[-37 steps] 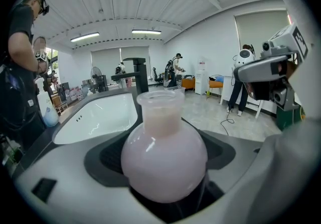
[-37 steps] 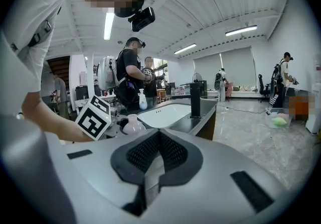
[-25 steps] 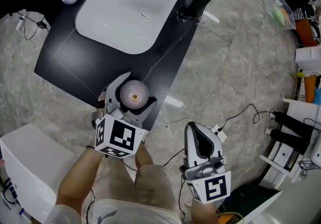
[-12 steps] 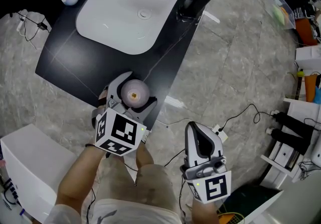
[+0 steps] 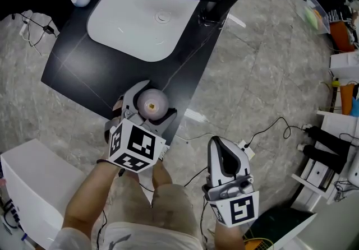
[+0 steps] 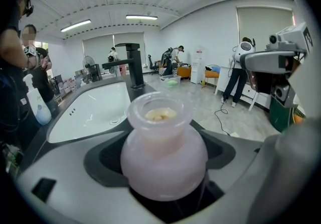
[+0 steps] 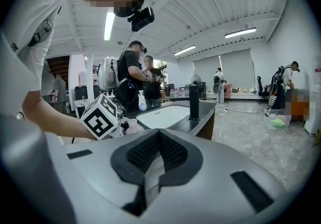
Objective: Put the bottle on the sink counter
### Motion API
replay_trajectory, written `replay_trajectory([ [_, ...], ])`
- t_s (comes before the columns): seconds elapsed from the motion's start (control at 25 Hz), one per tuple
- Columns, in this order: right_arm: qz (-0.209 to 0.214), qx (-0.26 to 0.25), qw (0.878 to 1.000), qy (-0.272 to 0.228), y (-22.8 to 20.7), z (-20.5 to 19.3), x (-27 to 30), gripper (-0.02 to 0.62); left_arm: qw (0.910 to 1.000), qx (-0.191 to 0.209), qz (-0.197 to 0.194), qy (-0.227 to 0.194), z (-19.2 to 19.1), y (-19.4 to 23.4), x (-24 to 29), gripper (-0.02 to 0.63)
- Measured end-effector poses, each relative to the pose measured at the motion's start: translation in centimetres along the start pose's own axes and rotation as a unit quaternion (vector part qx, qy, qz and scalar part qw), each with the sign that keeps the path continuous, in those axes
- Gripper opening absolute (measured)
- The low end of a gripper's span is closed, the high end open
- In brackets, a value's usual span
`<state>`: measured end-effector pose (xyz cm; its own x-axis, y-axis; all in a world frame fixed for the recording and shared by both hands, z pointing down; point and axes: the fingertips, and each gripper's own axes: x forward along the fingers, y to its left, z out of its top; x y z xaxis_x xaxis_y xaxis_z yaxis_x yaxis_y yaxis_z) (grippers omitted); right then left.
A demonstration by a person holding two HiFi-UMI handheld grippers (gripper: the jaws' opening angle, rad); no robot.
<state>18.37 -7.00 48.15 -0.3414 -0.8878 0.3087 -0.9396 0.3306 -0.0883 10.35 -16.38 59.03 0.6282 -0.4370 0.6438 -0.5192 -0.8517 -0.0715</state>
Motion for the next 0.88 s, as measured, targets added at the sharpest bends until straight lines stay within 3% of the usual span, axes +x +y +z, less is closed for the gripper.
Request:
replay_trajectory([
  [0.88, -0.010, 0.002, 1.000, 0.003, 0.67, -0.36, -0.42, 0.011, 0.9998, 0.002, -0.021, 0.005, -0.02, -0.20, -0.20, 0.413],
])
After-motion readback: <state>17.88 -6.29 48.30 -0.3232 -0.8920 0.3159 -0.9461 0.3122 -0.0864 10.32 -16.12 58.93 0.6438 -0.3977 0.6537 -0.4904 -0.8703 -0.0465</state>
